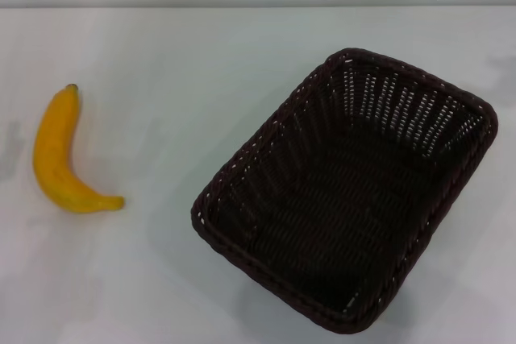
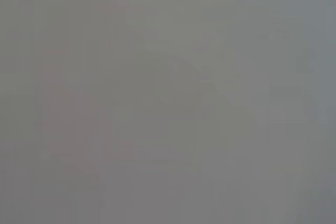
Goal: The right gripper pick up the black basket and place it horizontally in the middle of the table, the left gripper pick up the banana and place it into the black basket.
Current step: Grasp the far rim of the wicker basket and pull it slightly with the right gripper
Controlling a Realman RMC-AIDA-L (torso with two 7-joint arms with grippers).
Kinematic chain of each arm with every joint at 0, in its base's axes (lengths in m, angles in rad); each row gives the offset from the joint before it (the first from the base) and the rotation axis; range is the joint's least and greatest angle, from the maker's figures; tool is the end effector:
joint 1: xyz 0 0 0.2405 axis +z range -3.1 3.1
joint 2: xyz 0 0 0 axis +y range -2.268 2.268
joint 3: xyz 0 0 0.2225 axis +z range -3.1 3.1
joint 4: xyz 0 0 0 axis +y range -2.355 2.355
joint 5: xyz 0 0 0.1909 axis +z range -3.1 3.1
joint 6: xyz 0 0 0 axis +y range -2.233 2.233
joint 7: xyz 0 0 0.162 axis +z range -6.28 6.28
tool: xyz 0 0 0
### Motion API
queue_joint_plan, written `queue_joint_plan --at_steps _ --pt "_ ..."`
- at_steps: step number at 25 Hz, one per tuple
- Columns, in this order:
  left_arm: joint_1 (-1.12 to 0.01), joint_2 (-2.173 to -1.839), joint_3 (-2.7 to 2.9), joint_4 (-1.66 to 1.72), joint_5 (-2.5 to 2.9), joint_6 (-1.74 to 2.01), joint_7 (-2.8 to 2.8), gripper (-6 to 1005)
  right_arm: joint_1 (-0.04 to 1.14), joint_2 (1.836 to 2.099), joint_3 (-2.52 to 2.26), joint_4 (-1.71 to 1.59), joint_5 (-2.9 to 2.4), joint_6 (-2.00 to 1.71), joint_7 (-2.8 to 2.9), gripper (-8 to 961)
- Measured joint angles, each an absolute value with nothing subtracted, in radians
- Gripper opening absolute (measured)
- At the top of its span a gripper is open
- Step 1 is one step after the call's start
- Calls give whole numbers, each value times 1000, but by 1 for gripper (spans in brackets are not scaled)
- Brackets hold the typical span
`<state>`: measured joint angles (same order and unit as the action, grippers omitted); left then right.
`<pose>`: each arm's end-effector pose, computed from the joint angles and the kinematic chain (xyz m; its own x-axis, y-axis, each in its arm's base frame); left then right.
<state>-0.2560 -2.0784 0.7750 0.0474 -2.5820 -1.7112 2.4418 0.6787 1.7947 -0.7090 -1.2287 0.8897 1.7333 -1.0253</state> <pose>-0.3041 0.2465 0.0915 0.3083 -0.3702 0.8763 0.9067 -0.1643 -0.3884 0.1759 0.3645 0.1688 0.8529 -0.4755 -0.2153 -0.5194 -0.7324 -0.4403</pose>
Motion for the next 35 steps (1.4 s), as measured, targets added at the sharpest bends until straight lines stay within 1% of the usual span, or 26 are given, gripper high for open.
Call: queue_joint_plan --at_steps 1,2,4,8,11,13,14,17,21,26,31,35 --pt "-259 -2078 775 47 -2579 -1711 2442 857 743 1806 -746 -1218 792 1766 -988 807" --pt "-260 -2078 776 48 -2576 -1711 2441 857 743 1806 -746 -1218 792 1766 -988 804" --pt "-261 -2078 776 48 -2572 -1710 2439 856 807 1820 -779 -1195 704 1781 -965 798" --pt "-264 -2079 776 48 -2561 -1704 2439 856 932 1863 -809 -1114 559 1790 -947 787" --pt "-271 -2079 776 48 -2557 -1699 2441 856 1001 1886 -833 -1023 527 1779 -944 778" --pt "-275 -2079 776 48 -2557 -1696 2440 856 1043 1901 -874 -957 514 1752 -935 772" --pt "-277 -2079 776 48 -2557 -1695 2440 856 1053 1906 -884 -944 502 1739 -931 769" --pt "-281 -2079 776 48 -2551 -1696 2441 855 1092 1934 -913 -900 427 1679 -911 760" --pt "-280 -2079 776 59 -2540 -1697 2440 855 1132 1963 -919 -861 346 1634 -879 748" --pt "-280 -2078 776 63 -2536 -1703 2439 854 1164 1988 -931 -811 247 1585 -839 734" --pt "-276 -2077 776 89 -2529 -1699 2440 854 1203 1997 -939 -696 220 1542 -815 719" --pt "-273 -2076 776 108 -2520 -1695 2439 854 1213 2007 -983 -653 219 1516 -785 707"
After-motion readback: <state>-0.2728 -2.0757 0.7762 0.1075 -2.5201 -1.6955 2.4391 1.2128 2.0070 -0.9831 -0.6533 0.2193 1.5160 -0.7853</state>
